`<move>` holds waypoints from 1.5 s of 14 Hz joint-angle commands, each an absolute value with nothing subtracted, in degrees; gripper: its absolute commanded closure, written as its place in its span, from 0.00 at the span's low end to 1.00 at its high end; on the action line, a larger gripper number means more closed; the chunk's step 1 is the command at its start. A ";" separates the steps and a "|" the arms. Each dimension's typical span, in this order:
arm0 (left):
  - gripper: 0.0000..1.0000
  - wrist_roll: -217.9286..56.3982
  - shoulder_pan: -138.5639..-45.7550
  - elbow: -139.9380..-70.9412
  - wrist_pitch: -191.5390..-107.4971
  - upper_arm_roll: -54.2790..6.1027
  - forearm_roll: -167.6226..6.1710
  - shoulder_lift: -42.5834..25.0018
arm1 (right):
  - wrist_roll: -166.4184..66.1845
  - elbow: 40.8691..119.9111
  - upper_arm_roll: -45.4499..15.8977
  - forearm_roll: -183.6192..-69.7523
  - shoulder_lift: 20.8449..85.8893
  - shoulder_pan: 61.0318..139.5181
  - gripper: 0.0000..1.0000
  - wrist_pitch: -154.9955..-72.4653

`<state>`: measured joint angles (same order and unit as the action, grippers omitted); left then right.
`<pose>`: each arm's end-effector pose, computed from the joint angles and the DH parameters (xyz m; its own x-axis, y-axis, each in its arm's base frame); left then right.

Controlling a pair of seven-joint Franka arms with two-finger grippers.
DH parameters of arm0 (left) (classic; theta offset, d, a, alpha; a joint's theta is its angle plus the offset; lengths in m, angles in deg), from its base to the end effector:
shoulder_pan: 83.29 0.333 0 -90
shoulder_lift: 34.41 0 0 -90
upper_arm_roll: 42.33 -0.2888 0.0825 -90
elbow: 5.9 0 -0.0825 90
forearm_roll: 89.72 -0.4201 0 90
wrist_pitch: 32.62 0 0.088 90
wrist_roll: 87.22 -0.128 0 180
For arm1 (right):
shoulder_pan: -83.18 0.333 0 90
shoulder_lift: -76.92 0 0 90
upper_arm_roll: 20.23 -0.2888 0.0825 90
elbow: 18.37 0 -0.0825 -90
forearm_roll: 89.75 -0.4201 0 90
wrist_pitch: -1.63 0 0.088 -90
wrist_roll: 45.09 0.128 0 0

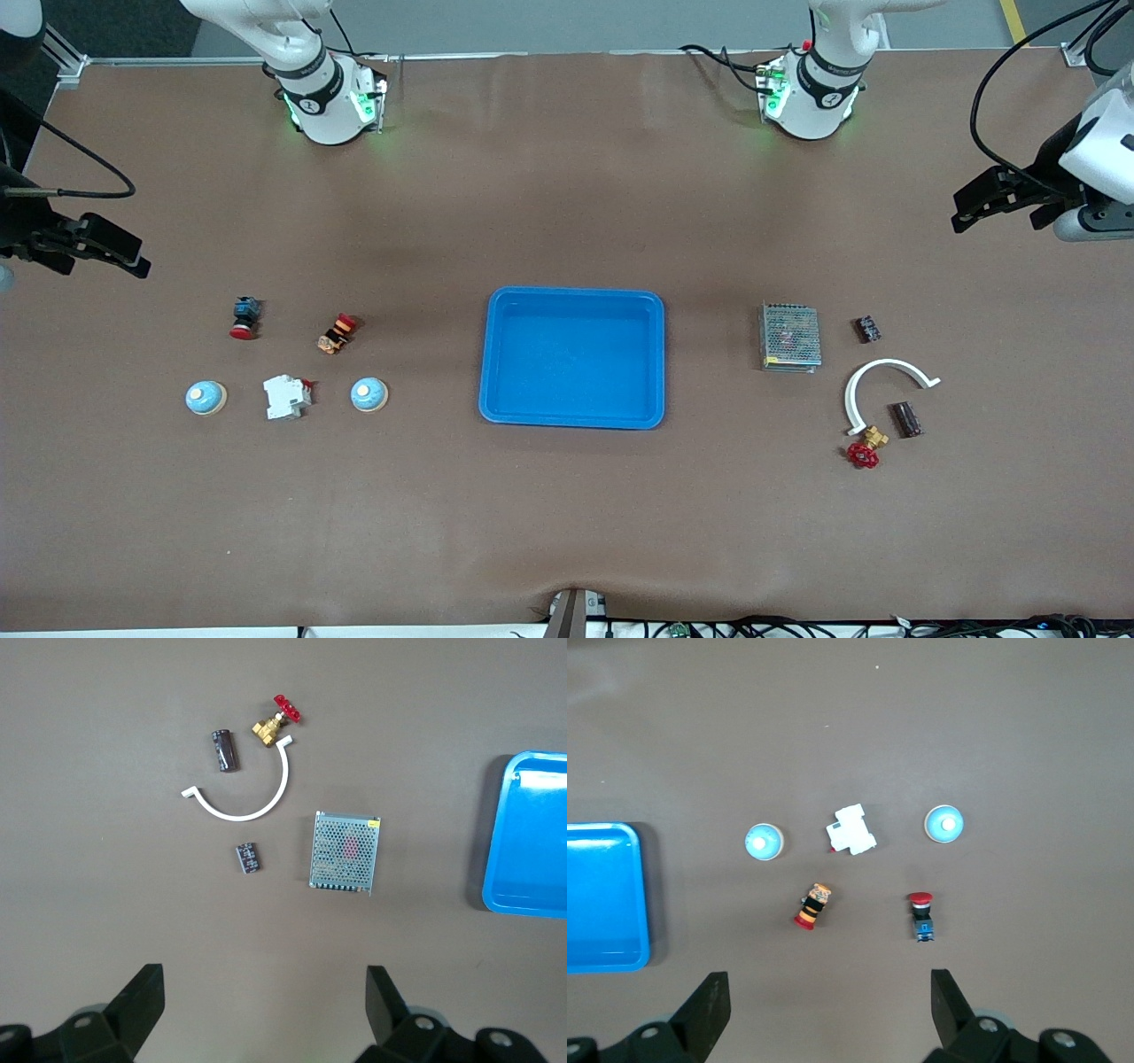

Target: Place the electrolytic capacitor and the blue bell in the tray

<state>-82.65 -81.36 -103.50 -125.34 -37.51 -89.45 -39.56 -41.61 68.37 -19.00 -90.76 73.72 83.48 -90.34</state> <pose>0.5673 -0.0308 0.5647 0.9995 0.0298 0.0046 0.0299 -0.9996 -0.0025 0.6109 -0.0074 0.5749 0.9964 -0.0774 0.0344 -0.0768 -0.9969 -0.0185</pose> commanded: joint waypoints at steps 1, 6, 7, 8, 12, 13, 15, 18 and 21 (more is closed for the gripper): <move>0.00 -83.61 -81.00 -103.55 -125.78 -37.58 -88.40 -39.77 | -42.27 69.61 -19.70 -89.40 75.07 82.83 0.00 -90.48; 0.00 -83.61 -81.00 -103.64 -125.78 -37.58 -88.40 -39.77 | -42.18 70.14 -19.79 -89.49 75.16 82.83 0.00 -90.66; 0.00 -83.61 -81.00 -103.55 -125.78 -37.58 -88.40 -39.77 | -42.18 70.14 -19.79 -89.49 75.16 82.83 0.00 -90.66; 0.00 -83.61 -81.00 -103.55 -125.78 -37.58 -88.40 -39.77 | -42.18 70.22 -19.79 -89.49 75.16 82.83 0.00 -90.75; 0.00 -83.35 -81.17 -103.55 -125.78 -37.58 -88.49 -39.77 | -42.10 73.63 -19.79 -90.10 75.25 82.48 0.00 -93.54; 0.00 -83.35 -81.18 -103.55 -125.78 -37.58 -88.57 -39.77 | -42.10 75.92 -19.70 -90.10 75.34 82.39 0.00 -95.91; 0.00 -83.35 -81.26 -103.29 -125.78 -37.41 -88.66 -39.77 | -42.10 81.18 -19.52 -90.10 75.42 82.12 0.00 -101.88; 0.00 -82.65 -81.26 -103.29 -125.78 -37.23 -88.84 -39.77 | -42.27 87.35 -19.52 -89.41 74.55 80.10 0.00 -109.10; 0.00 -82.56 -81.18 -103.29 -125.78 -37.23 -89.19 -39.60 | -42.27 87.63 -19.52 -88.96 69.11 78.00 0.00 -111.39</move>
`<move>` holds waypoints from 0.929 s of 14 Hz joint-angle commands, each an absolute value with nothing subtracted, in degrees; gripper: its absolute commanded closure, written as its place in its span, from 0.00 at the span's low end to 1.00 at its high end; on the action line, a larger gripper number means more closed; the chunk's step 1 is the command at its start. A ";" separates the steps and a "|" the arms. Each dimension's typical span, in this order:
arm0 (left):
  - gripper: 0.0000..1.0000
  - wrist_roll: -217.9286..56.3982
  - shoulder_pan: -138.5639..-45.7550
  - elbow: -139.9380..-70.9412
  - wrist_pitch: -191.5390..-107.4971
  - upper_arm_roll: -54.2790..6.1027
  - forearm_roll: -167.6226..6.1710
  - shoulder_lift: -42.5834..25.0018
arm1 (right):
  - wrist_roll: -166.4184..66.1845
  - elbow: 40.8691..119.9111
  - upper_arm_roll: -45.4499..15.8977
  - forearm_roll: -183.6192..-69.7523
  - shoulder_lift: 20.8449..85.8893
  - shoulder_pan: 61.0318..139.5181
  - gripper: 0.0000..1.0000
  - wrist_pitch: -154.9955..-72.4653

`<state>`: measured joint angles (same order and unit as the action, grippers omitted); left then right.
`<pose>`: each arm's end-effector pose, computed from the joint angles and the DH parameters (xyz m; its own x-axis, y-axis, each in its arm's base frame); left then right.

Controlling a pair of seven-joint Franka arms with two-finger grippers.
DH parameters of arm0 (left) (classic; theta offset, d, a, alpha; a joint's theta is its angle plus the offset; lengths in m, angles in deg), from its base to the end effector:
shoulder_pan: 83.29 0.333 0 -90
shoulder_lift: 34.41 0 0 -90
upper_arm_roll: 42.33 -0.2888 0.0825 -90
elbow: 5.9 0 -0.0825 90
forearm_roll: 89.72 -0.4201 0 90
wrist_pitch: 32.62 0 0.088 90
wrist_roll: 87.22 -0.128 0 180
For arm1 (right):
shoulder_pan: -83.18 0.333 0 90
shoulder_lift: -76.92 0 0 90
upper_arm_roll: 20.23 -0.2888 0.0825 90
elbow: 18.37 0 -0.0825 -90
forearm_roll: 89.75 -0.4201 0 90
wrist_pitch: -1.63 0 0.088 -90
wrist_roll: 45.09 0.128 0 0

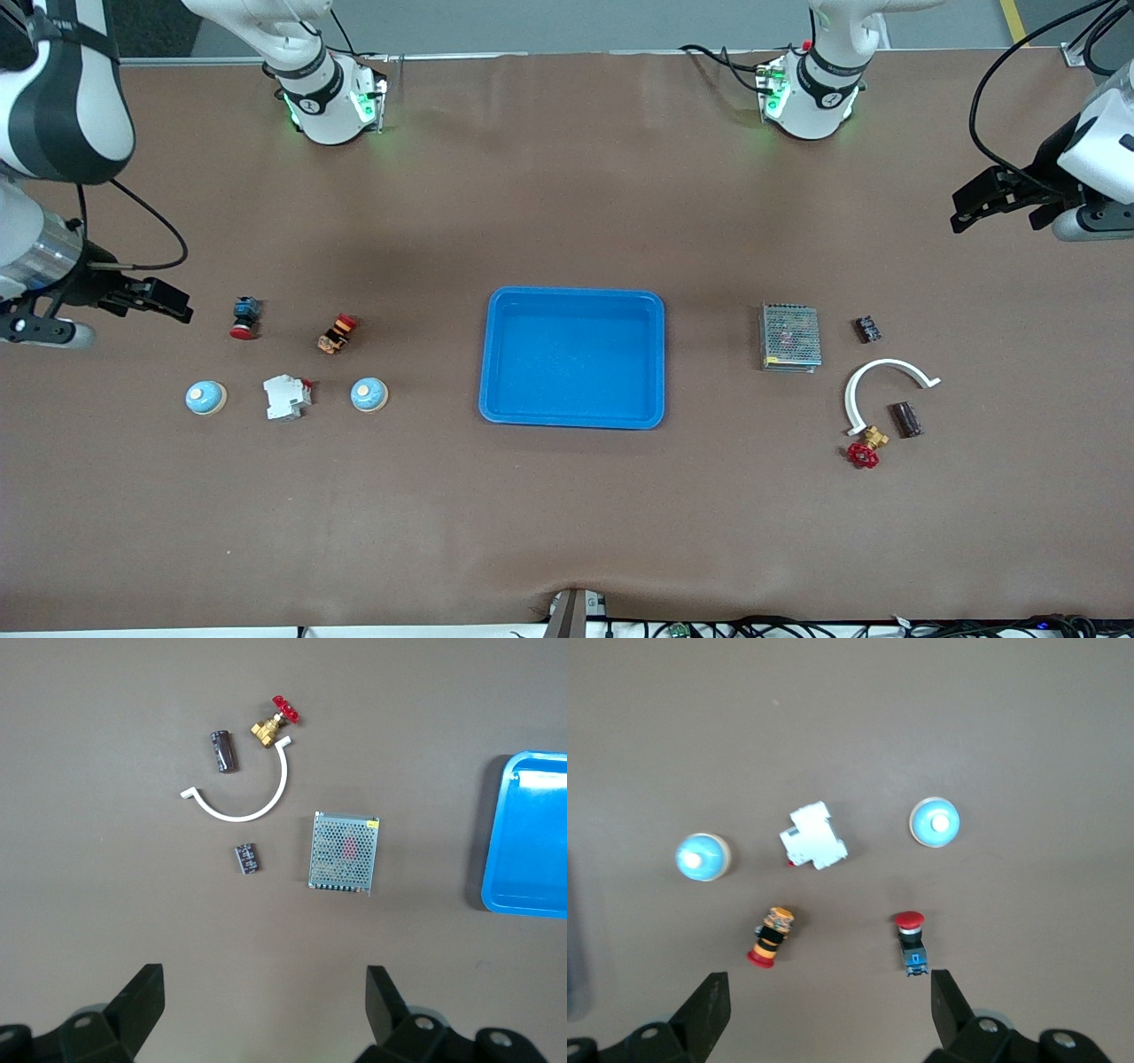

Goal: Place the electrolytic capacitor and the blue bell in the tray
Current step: 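Reach the right gripper to a blue bell while the left gripper reaches a capacitor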

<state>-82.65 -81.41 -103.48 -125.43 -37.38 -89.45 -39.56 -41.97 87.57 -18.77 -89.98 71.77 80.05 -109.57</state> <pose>0.5675 -0.0326 0.5650 0.9996 0.0267 0.0065 0.0267 -0.9996 -0.0025 0.6160 -0.0489 0.4112 0.9908 -0.1355 0.0019 -0.1355 -0.9908 -0.0016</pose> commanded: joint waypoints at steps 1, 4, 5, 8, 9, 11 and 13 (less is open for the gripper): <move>0.00 -82.56 -81.09 -103.11 -125.78 -37.40 -89.28 -38.99 | -42.79 87.63 -19.52 -88.87 67.27 77.38 0.00 -112.62; 0.00 -82.38 -81.09 -99.43 -125.87 -37.67 -92.77 -35.39 | -47.27 87.54 -19.52 -88.87 60.77 74.31 0.00 -118.94; 0.00 -82.29 -81.09 -99.07 -125.96 -37.67 -94.10 -33.99 | -47.54 87.54 -19.52 -88.87 58.40 73.86 0.00 -121.66; 0.00 -82.29 -79.34 -94.34 -126.40 -37.76 -93.67 -27.67 | -50.09 87.19 -19.52 -88.87 52.33 72.46 0.00 -128.08; 0.00 -82.29 -79.16 -92.58 -126.40 -37.76 -93.50 -25.03 | -50.18 87.10 -19.52 -88.79 50.40 72.11 0.00 -129.84; 0.00 -82.21 -78.10 -89.24 -127.88 -37.76 -93.41 -20.20 | -51.14 87.01 -19.52 -88.17 47.23 71.84 0.00 -133.00; 0.00 -82.21 -76.79 -88.00 -130.34 -37.76 -91.75 -16.50 | -53.25 86.93 -19.52 -88.00 44.76 70.97 0.00 -135.38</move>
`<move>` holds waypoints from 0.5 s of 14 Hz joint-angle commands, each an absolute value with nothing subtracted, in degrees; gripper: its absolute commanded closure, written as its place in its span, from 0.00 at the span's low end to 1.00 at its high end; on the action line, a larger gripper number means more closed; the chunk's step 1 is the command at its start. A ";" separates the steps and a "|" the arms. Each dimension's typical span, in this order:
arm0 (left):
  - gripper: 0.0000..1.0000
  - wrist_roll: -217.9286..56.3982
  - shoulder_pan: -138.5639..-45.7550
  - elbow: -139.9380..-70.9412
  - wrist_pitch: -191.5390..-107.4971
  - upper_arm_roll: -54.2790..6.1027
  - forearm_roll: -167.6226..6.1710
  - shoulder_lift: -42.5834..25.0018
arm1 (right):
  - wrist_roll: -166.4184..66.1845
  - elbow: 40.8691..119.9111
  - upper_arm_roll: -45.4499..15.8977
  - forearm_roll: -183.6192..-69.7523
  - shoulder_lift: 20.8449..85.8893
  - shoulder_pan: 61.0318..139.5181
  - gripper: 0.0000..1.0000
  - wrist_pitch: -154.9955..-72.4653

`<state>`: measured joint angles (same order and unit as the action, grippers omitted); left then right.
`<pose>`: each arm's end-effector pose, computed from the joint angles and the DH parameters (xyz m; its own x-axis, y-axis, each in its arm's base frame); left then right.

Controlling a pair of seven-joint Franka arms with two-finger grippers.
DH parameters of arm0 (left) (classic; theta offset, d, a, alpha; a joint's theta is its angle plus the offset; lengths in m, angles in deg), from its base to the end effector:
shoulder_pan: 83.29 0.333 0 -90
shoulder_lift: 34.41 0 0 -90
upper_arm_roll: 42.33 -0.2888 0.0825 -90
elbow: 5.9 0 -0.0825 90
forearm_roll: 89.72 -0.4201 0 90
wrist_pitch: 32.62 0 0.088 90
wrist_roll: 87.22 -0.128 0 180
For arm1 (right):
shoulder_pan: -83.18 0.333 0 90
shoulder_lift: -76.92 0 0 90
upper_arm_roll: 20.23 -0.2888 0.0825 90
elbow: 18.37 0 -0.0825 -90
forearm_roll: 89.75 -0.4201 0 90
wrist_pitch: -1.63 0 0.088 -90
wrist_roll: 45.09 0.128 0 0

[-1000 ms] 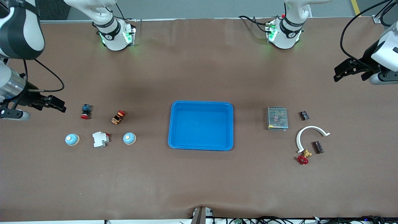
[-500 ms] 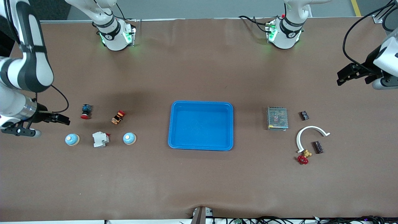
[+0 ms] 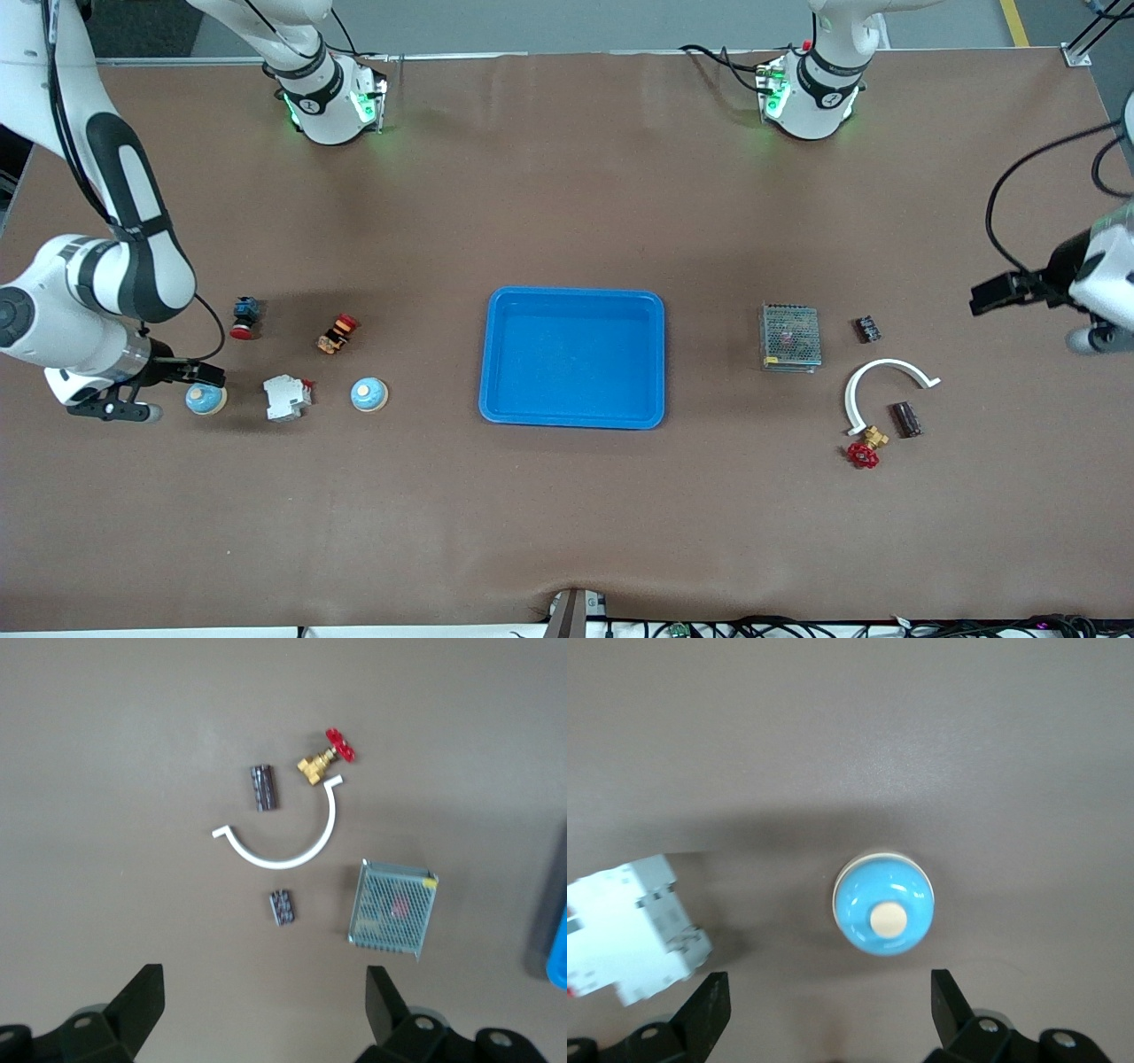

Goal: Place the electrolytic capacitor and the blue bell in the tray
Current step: 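Reach the right gripper to a blue bell while the left gripper reaches a capacitor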

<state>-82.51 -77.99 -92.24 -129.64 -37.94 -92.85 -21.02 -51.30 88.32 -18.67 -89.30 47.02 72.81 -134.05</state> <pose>0.6567 0.0206 0.4736 0.9948 0.0925 -0.0436 0.0907 -0.9951 -0.0398 0.6360 -0.1345 0.1645 0.9957 -0.0907 -0.0178 -0.0904 -0.9958 0.0171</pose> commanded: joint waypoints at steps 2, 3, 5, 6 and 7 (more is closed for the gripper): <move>0.00 -82.12 -75.29 -87.99 -132.72 -37.76 -88.94 -14.30 | -54.57 86.84 -19.52 -87.91 42.83 70.52 0.00 -138.72; 0.00 -82.12 -75.29 -87.99 -133.77 -37.84 -88.93 -12.98 | -55.19 86.23 -19.52 -87.65 41.69 70.00 0.00 -139.95; 0.00 -81.86 -75.29 -87.99 -136.84 -37.93 -88.93 -10.34 | -56.16 84.73 -19.52 -87.55 39.92 69.29 0.00 -140.05; 0.00 -80.38 -75.29 -87.99 -138.60 -37.93 -88.93 -9.03 | -56.16 84.55 -19.52 -87.55 39.83 69.29 0.00 -140.05; 0.00 -78.79 -75.46 -87.99 -140.44 -37.93 -89.10 -7.62 | -56.16 84.46 -19.52 -87.55 39.66 69.29 0.00 -140.14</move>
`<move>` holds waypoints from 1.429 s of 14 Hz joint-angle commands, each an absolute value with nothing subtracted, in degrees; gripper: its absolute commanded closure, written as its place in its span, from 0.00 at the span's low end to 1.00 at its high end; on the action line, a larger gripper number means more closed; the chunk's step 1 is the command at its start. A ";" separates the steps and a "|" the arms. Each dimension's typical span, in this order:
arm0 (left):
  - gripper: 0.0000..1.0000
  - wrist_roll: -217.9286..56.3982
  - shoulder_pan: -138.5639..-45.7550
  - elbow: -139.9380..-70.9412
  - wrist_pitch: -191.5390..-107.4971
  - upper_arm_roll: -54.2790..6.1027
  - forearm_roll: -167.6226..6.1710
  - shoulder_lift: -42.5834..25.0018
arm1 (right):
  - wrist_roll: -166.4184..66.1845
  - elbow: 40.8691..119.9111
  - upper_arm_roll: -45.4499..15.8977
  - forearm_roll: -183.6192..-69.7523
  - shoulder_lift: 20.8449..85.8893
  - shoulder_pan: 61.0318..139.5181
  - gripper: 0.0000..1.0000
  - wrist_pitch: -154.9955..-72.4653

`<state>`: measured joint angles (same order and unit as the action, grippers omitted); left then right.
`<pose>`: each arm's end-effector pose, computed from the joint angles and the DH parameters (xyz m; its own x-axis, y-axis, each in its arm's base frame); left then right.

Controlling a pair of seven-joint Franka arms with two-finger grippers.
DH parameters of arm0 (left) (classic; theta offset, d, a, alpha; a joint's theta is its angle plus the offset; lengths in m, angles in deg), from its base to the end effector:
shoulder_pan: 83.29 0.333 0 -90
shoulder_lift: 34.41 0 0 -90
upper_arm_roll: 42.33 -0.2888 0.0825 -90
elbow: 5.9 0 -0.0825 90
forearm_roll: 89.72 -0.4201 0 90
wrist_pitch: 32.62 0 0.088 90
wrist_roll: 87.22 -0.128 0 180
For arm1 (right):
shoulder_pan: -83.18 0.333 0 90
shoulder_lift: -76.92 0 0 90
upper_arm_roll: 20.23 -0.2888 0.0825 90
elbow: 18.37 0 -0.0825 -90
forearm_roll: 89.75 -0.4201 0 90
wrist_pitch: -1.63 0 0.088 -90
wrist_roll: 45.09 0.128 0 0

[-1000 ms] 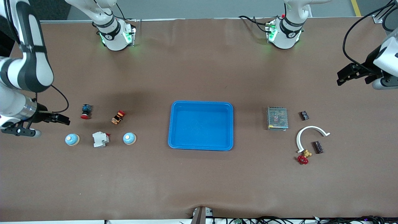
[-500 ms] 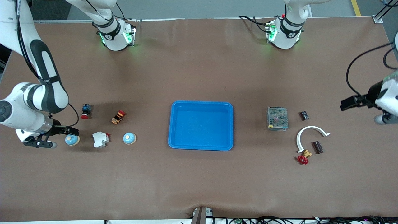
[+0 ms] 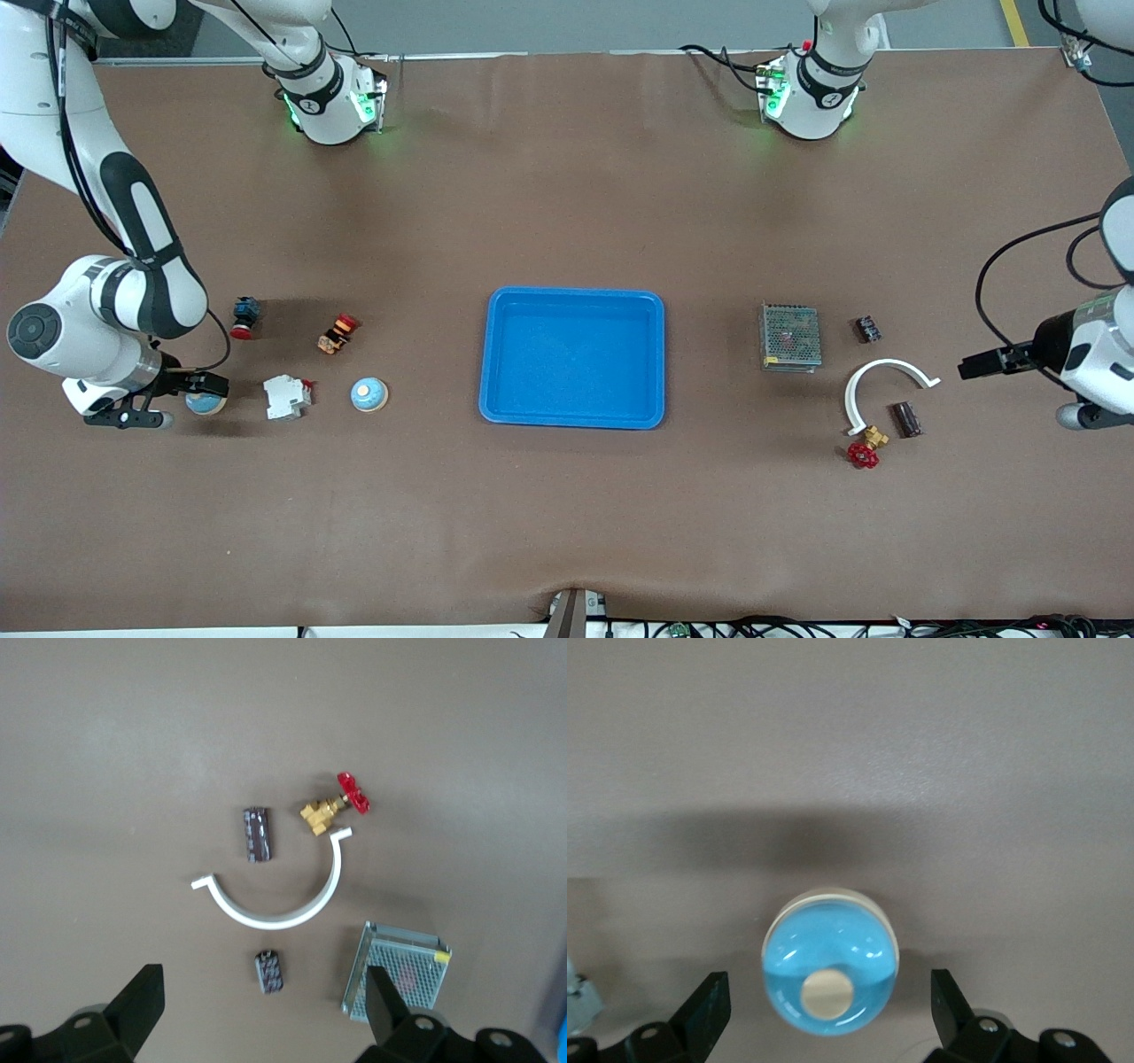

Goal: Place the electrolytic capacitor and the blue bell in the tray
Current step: 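Reach the right gripper to a blue bell while the left gripper reaches a capacitor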

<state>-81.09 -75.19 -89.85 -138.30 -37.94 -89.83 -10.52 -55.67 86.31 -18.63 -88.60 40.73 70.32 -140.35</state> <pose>0.6987 0.0516 0.3830 0.9837 0.1756 -0.0395 0.1767 -0.9840 0.0251 0.6359 -0.1642 0.1174 0.9988 -0.0462 0.0135 -0.0467 -0.9984 0.0322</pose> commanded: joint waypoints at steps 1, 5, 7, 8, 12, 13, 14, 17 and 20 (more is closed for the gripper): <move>0.00 -77.73 -75.72 -87.91 -142.20 -37.93 -89.36 -6.04 | -56.16 84.46 -19.52 -87.55 39.48 69.29 0.00 -140.23; 0.00 -76.67 -75.55 -87.91 -148.18 -38.19 -91.91 -0.41 | -56.07 83.94 -19.52 -87.64 37.99 69.29 0.00 -141.72; 0.00 -76.67 -75.46 -87.90 -151.95 -38.19 -92.97 2.31 | -55.98 83.85 -19.52 -87.64 37.72 69.29 0.00 -141.81; 0.00 -76.50 -75.55 -87.90 -153.80 -38.28 -92.97 3.72 | -55.98 83.50 -19.52 -87.73 37.55 69.29 0.00 -141.72; 0.00 -74.74 -75.73 -87.99 -158.56 -38.28 -93.15 6.72 | -55.98 82.71 -19.52 -87.73 36.67 69.29 0.00 -141.72; 0.00 -74.65 -75.81 -87.91 -159.35 -38.28 -93.15 7.59 | -56.16 82.79 -19.52 -87.73 36.67 69.29 0.00 -141.64; 0.00 -74.56 -75.99 -87.99 -160.31 -38.28 -93.23 8.21 | -56.59 82.79 -19.52 -87.64 36.67 69.29 0.23 -141.46; 0.00 -74.39 -75.82 -88.69 -161.46 -38.63 -95.77 9.18 | -59.15 82.79 -19.61 -88.08 36.67 68.76 1.00 -140.76; 0.00 -74.47 -75.38 -89.92 -162.34 -38.63 -96.57 9.53 | -59.23 82.62 -19.96 -88.61 37.28 69.11 1.00 -140.49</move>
